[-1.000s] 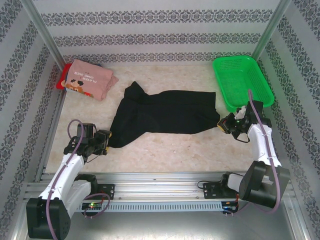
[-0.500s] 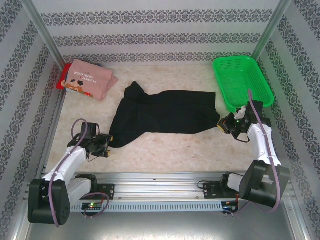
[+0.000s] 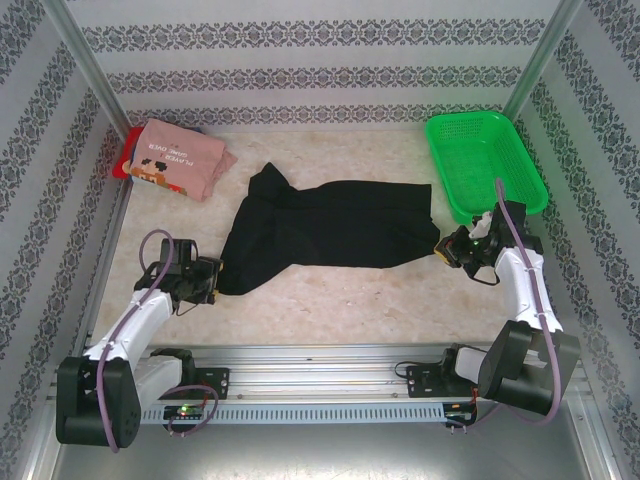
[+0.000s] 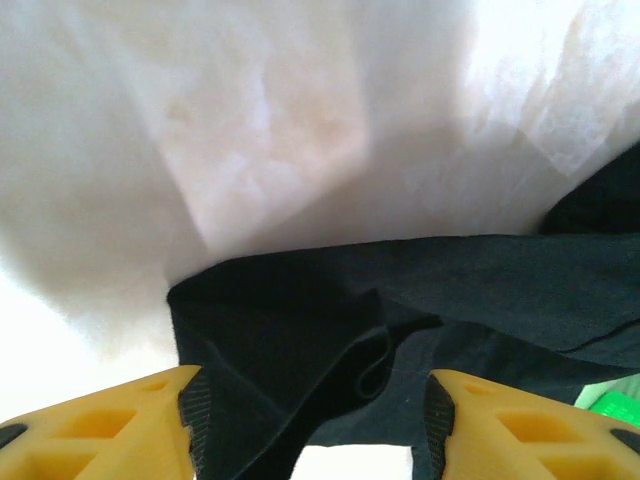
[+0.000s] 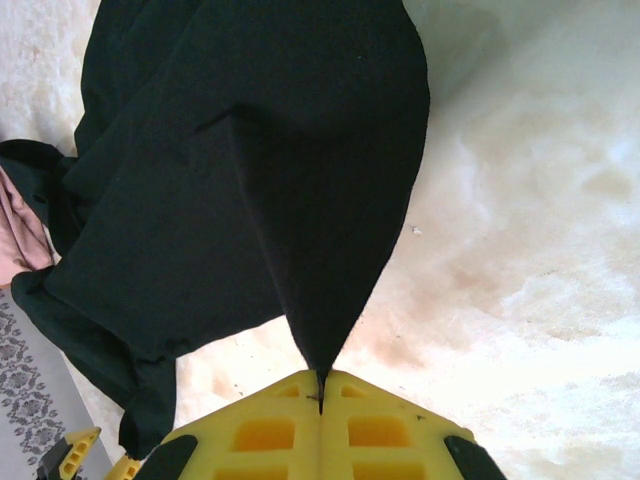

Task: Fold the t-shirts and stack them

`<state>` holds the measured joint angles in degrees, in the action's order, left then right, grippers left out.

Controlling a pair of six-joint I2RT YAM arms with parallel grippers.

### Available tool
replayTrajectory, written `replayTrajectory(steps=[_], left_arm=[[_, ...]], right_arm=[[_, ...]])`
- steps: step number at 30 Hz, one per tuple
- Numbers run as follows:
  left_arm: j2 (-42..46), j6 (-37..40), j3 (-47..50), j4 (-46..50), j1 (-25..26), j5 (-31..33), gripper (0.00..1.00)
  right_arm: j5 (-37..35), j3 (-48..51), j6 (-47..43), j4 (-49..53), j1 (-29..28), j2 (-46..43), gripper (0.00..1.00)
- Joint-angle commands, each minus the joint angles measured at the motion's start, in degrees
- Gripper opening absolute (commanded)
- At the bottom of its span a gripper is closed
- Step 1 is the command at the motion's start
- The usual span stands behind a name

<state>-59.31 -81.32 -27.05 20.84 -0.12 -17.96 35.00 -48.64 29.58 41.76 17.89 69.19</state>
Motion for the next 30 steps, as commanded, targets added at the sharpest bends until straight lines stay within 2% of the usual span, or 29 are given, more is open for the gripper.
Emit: replayTrajectory(steps=[1,8,12,14,17,19,23,24,30], left_arm=[[-1.2,-1.3,-0.2,-2.3,-0.6,-0.3,0.6],[-2.9,-0.8,-0.4,-1.8,-0.6,-0.6,0.59],[-4.7,-0.6,-0.7,-2.6,-0.6,-0.2,0.56],[-5.6,-0.6,-0.6,-3.0,-0.6,-0.2,0.51],[-6.5,-0.4,-0.5,-4.0,-0.6,-0.7,0.37],[-6.2,-0.4,-0.4,-4.5,-0.6,-1.2,0.23],[-3.2,1.3,-0.9,-2.1,-0.6,-0.9,0.03],[-2.3,1.7,-0.9,-1.4,-0.6,-1.1,0.0],[6.4,4.2,-3.0,4.0,-0.7,-0.8,0.0]], right_arm=[[-0.6,-0.9,-0.8,0.2,0.4,0.2,0.0],[-0.7,-1.1,-0.9,0.0,0.4,0.7,0.0],[-0.7,-1.1,-0.8,-0.2,0.4,0.9,0.0],[-0.7,-1.1,-0.8,-0.2,0.4,0.9,0.0],[-0.7,-1.1,-0.8,-0.2,0.3,0.9,0.0],[-0.8,-1.2,-1.0,0.0,0.4,0.9,0.0],[-0.9,-1.4,-1.0,0.2,0.4,0.7,0.0],[-0.9,-1.5,-1.1,0.3,0.4,0.7,0.0],[0.9,-3.1,-0.2,0.2,1.2,-0.2,0.0]])
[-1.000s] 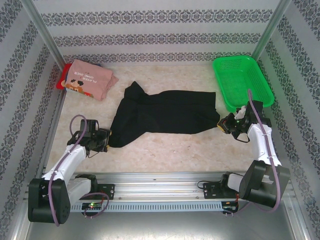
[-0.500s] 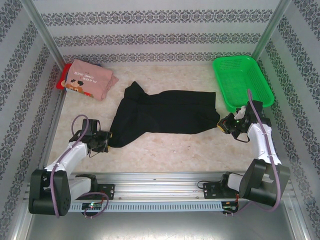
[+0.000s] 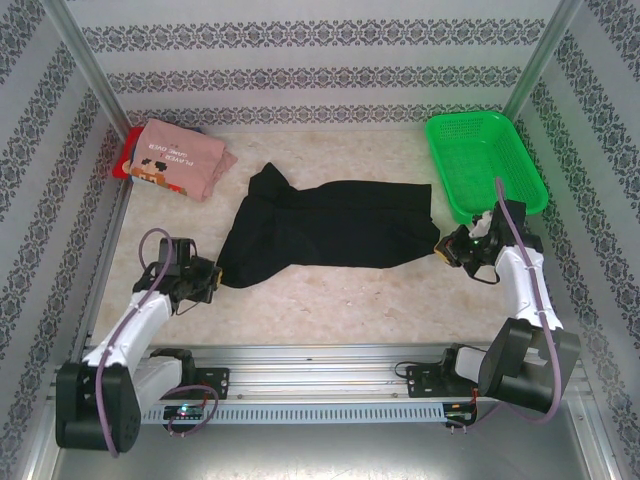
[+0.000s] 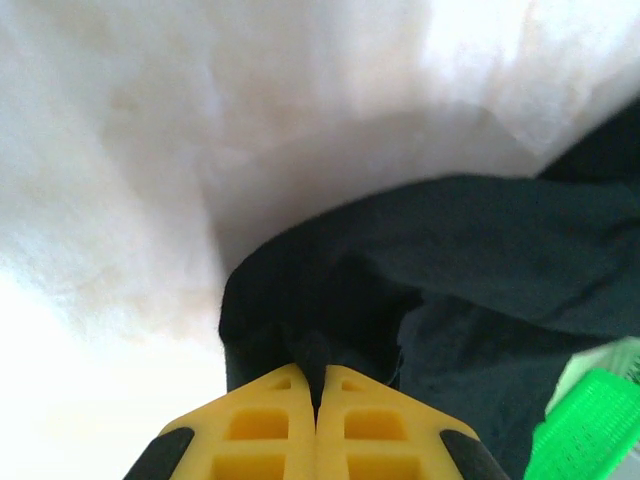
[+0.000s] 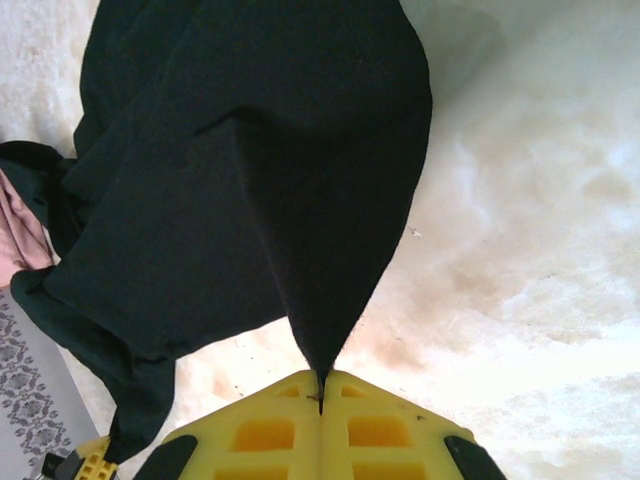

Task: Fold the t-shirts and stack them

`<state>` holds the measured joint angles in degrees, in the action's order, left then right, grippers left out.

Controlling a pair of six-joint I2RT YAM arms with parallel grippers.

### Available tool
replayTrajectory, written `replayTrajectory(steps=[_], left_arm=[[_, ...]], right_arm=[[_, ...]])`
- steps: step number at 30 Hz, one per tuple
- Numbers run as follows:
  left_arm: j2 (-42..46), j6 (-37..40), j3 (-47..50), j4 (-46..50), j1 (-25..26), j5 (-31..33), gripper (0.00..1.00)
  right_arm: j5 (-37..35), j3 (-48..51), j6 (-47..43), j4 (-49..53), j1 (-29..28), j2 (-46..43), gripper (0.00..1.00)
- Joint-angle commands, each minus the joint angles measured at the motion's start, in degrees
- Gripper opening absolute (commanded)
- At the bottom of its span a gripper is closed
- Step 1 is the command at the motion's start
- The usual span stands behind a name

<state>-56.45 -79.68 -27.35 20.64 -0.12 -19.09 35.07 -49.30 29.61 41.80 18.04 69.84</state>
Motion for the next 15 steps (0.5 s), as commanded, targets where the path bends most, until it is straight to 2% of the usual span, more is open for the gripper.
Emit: replayTrajectory(steps=[1,6,11,15], left_arm=[[4.9,3.4,-4.0,5.6,-0.7,1.0,0.0],[6.3,10.4,-13.6,8.3,-1.8,3.1,0.0],[4.4,20.5,-28.3,9.4,-3.1,6.3,0.0],[-0.5,26.2,-40.8,7.7,-4.7,6.3,0.0]], right_arm=[[1.6,-3.1,0.4,-0.3,1.2,-1.4,0.0],[7.8,-9.0,4.0,-1.5,3.2,-1.0,0.0],[15.6,-13.9,15.1,-11.2,4.1,1.1,0.0],[18.2,-23.8,22.1,-15.9,4.5,3.7,0.0]])
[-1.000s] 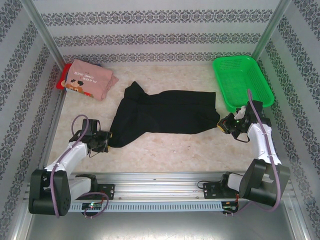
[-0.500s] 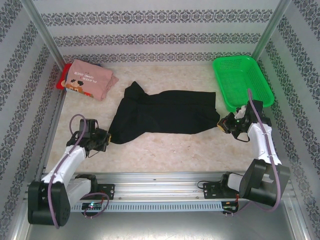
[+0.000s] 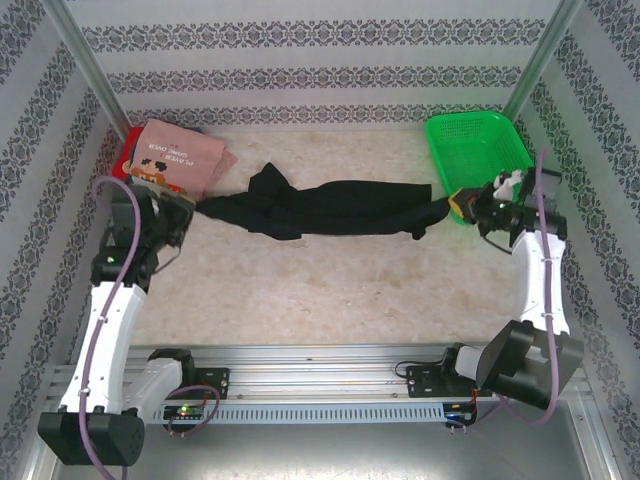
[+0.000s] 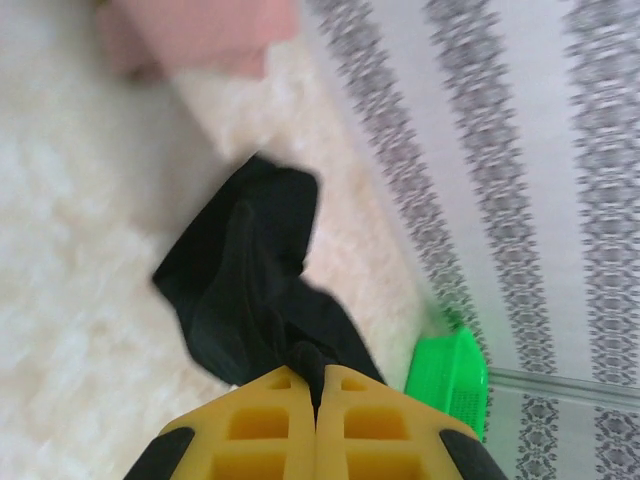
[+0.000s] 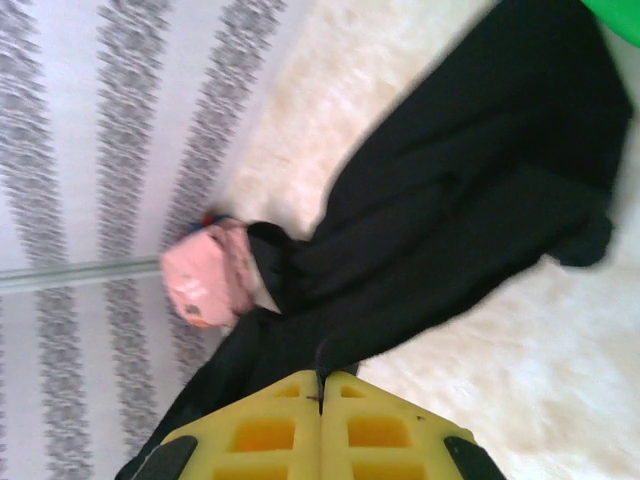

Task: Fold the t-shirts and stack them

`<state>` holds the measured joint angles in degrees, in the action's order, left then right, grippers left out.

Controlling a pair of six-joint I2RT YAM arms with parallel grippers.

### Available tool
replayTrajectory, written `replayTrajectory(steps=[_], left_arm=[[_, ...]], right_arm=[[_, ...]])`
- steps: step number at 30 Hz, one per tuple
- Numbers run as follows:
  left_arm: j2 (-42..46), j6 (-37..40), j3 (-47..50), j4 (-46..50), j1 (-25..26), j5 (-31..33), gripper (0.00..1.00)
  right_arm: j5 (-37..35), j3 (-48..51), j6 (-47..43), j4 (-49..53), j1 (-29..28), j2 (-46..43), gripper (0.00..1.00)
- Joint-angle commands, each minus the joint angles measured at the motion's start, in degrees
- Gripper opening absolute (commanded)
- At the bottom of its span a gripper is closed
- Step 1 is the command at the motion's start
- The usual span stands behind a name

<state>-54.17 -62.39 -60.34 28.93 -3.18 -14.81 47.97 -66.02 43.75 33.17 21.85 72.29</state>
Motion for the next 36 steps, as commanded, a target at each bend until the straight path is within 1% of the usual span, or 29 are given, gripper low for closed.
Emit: replayTrajectory(steps=[1,5,7,11,15,20,23,24,27,31,34,36], left_arm=[[-4.3,10.8,-11.3,-1.3,-1.9,1.9,0.0],[-10.0,16.3,-25.1,-3.8,-2.9,1.2,0.0],[-12.4,18.3,-31.3,-5.4,-3.3,0.4,0.0],[-17.7,20.3,-43.6,-7.6,-3.9,-1.6,0.0],[-22.9,21.7,-55.9,-7.8,-4.3,-4.2,0.0],[-28.5,24.8,-73.6,-8.5,-4.6,-5.9,0.0],[-32.0,27.3,-81.8,-9.2,-4.8,-6.9,0.0],[-32.8,28.1,-83.2,-9.4,-5.1,-7.1,0.0],[-33.6,29.4,-82.9,-13.0,-5.7,-9.2,0.0],[-36.0,27.9,-82.9,-13.3,-6.8,-10.6,0.0],[-39.0,25.0,-82.5,-13.9,-7.2,-13.1,0.0],[-41.7,22.9,-84.1,-14.5,-7.2,-14.5,0.0]], right_arm=[[5.7,-10.0,9.2,-8.1,0.8,1.9,0.0],[6.2,-22.7,15.7,-11.7,2.1,4.3,0.0],[6.5,-27.3,20.6,-15.5,2.8,4.9,0.0],[7.4,-35.7,27.2,-20.7,3.3,6.0,0.0],[9.3,-45.2,30.1,-21.4,3.7,6.9,0.0],[12.3,-54.4,36.9,-26.7,4.6,7.2,0.0],[13.8,-60.6,37.8,-25.7,4.8,7.9,0.0],[14.1,-61.9,38.1,-25.3,5.0,7.9,0.0],[14.8,-62.5,37.5,-24.2,5.3,7.2,0.0],[14.0,-59.7,30.8,-16.4,5.2,5.9,0.0],[13.1,-52.6,30.8,-18.5,5.1,5.1,0.0],[12.4,-49.8,31.0,-19.8,4.5,5.3,0.0]])
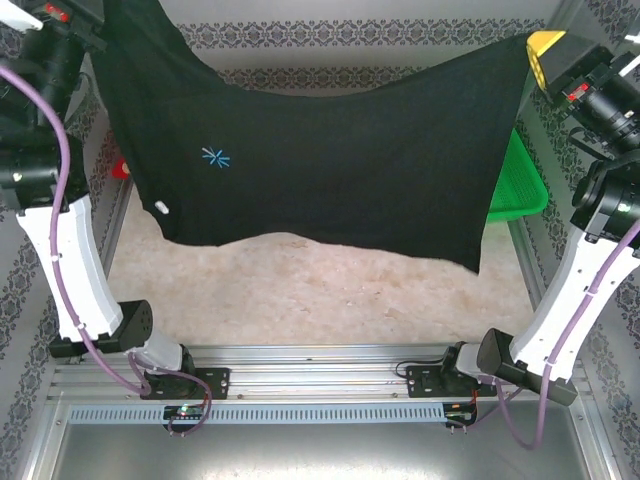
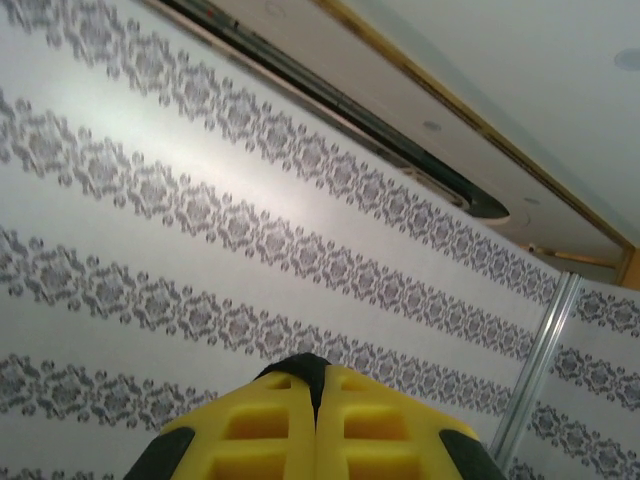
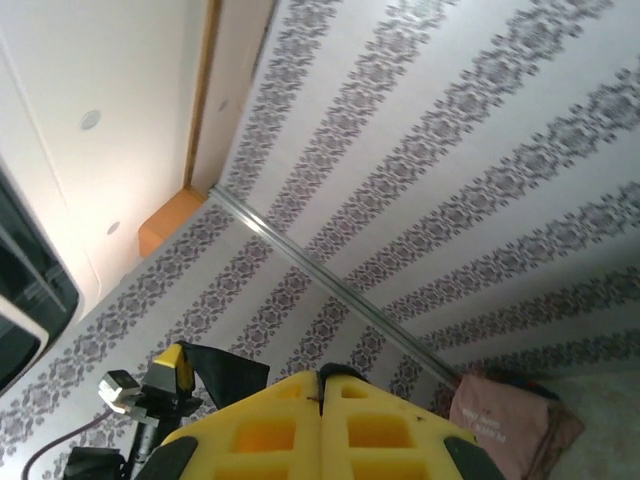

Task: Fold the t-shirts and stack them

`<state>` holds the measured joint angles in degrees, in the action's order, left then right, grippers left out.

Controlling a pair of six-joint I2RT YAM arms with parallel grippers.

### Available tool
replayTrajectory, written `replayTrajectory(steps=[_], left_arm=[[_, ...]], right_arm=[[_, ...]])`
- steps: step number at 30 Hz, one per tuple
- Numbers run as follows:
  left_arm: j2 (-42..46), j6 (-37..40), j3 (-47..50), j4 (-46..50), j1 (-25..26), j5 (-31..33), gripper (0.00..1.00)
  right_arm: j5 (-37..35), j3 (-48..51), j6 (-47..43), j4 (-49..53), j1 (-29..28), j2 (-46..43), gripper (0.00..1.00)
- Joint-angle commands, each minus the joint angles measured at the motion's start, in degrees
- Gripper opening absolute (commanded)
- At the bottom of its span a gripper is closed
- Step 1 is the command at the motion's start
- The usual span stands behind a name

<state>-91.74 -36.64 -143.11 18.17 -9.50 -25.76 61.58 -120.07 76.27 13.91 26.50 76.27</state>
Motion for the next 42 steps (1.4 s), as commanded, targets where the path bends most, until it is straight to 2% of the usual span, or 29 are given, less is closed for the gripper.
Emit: replayTrajectory(steps=[1,6,10,14,17,19,21,24,27,31,34,36,38,39,41,42], left_arm=[[-6.0,-3.8,-3.0,-3.7,-0.9,-4.4,0.0],[-14.8,-9.6,-12.6,-4.0,-1.6,-4.7,0.0],[-20.6,-19.8,-13.3,-12.8,-3.6,-3.6,0.0],[-29.0,-31.0,-18.9,-21.1,-4.6,-0.8,0.0],[-31.3,-35.6,-19.8,-25.8,-5.3,2.2,0.0],[-31.2,-35.4,-19.8,-26.8,-5.9,3.8,0.0],[-31.1,-35.9,-19.8,-29.0,-6.6,5.0,0.0],[-30.4,-36.5,-19.9,-31.5,-8.8,5.0,0.0],[-29.4,-36.8,-19.8,-35.3,-11.4,4.7,0.0],[-28.4,-38.6,-19.6,-37.9,-14.3,4.1,0.0],[-27.8,-39.5,-19.0,-39.3,-15.2,-0.5,0.0],[-26.5,-38.2,-16.5,-38.6,-15.2,-6.3,0.0],[-23.1,-38.2,-7.8,-41.0,-15.1,-13.3,0.0],[-19.7,-38.7,0.4,-45.0,-15.2,-15.9,0.0],[-9.2,-35.2,22.0,-48.7,-15.0,-16.2,0.0],[-2.7,-31.6,34.6,-49.4,-14.9,-14.7,0.0]], right_arm=[[-1.4,4.9,-2.2,-0.8,-0.8,1.7,0.0],[-4.6,3.0,-6.1,0.5,-4.9,7.1,0.0],[-7.6,-2.4,-7.7,0.7,-8.6,14.5,0.0],[-8.8,-21.3,-8.4,4.7,-11.3,28.5,0.0],[-10.0,-40.5,-3.4,4.7,-11.0,40.4,0.0],[-11.1,-51.3,4.8,-0.9,-9.9,47.7,0.0],[-13.3,-53.8,12.2,-9.4,-8.4,51.0,0.0],[-15.0,-50.1,12.3,-13.9,-6.6,49.3,0.0],[-13.5,-43.1,10.8,-17.4,-4.4,45.3,0.0],[-11.1,-39.2,8.6,-16.8,-1.9,42.5,0.0],[-8.0,-38.6,2.4,-8.5,-0.5,40.8,0.0],[-7.2,-36.7,-7.6,2.6,-0.6,38.3,0.0],[-7.2,-29.7,-19.8,13.9,-1.0,33.8,0.0],[-7.6,-23.5,-24.7,17.5,-1.1,30.8,0.0],[-10.0,-5.6,-30.5,17.5,-1.2,23.0,0.0],[-10.8,5.5,-30.7,13.6,-1.1,18.4,0.0]])
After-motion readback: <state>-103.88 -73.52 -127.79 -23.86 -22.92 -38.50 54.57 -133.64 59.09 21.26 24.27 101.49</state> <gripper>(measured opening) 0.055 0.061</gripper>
